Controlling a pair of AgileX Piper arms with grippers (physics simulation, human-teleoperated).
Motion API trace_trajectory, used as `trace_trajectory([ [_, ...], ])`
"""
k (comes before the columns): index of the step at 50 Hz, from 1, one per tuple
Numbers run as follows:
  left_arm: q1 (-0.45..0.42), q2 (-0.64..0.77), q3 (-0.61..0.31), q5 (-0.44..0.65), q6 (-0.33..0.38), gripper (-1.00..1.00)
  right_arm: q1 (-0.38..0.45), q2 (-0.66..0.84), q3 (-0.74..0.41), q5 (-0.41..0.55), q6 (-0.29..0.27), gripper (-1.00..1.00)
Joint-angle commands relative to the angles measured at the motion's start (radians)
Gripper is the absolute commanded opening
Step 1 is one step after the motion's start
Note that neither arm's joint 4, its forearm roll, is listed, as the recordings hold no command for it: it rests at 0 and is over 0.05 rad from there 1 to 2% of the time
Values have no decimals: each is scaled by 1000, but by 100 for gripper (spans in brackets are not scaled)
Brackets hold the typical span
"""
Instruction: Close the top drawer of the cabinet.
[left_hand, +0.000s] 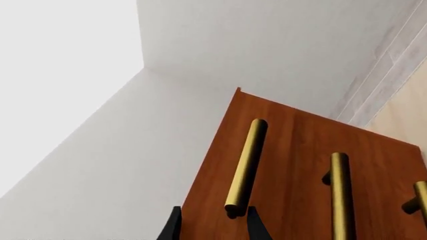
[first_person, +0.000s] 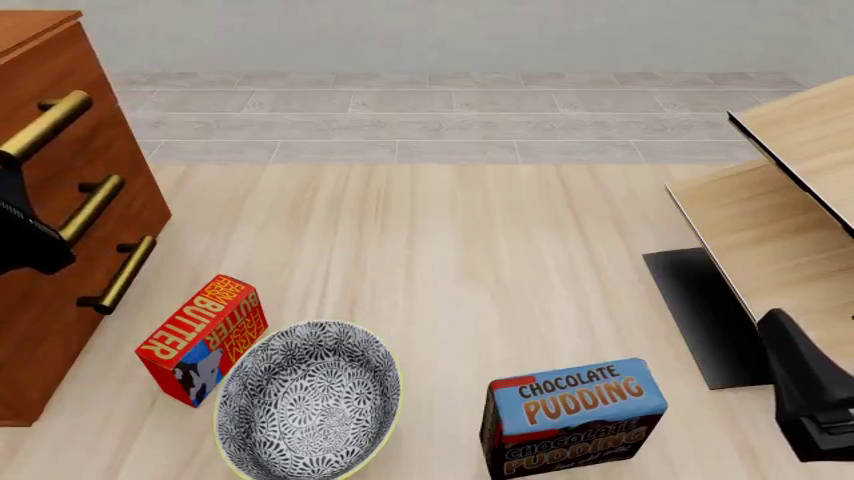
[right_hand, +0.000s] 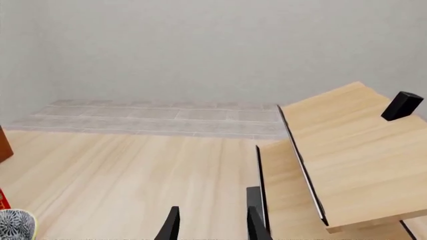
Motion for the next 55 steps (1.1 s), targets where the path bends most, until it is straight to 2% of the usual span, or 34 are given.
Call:
trace_trajectory([
  [1,29,-3,-13,-15,-4,100,3,0,13,-8,-2,100],
  [55,71,1,-10,-15,-35,100,4,0,23,-7,-23,100],
])
